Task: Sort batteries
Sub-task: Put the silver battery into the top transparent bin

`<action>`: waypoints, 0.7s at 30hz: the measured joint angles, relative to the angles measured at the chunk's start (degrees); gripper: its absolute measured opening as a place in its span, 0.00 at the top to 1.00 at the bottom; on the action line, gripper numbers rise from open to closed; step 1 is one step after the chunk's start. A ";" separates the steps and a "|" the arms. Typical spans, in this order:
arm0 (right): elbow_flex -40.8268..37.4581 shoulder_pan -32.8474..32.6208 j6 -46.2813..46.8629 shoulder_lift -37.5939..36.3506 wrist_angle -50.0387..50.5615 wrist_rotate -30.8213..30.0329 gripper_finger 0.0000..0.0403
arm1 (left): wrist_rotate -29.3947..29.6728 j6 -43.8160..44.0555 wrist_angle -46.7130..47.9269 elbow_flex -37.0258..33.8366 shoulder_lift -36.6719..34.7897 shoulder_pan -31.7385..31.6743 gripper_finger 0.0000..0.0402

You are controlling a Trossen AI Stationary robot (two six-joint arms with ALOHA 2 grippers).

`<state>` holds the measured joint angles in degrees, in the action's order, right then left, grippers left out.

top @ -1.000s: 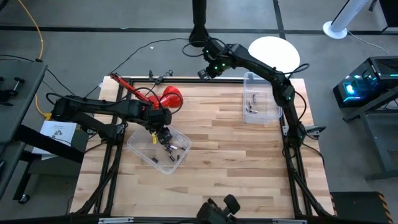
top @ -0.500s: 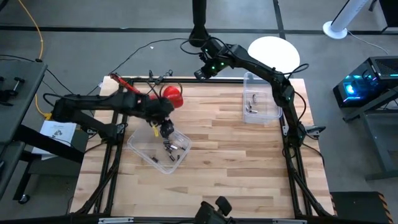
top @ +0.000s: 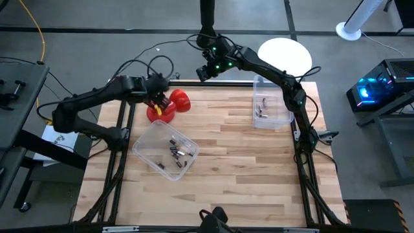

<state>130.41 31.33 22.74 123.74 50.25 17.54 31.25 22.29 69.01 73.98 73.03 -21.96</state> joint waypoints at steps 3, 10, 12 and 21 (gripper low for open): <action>0.00 -0.44 0.78 0.00 -0.21 -0.04 1.00 | -1.05 -0.12 -3.09 -3.15 0.09 -5.91 0.47; 0.00 -1.03 2.31 -0.02 -0.39 -0.15 1.00 | -6.18 -5.96 -20.78 -4.82 1.50 -21.73 0.51; 0.00 -1.05 2.74 -0.02 -0.36 -0.15 1.00 | -9.80 -7.06 -24.28 -4.84 3.30 -26.65 0.55; 0.00 0.76 -3.14 -0.04 0.18 2.98 1.00 | -26.88 -5.12 -19.27 -1.92 19.33 -39.88 0.65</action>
<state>130.41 32.09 19.60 123.70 50.44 20.52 4.36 17.17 49.74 72.06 92.36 -61.84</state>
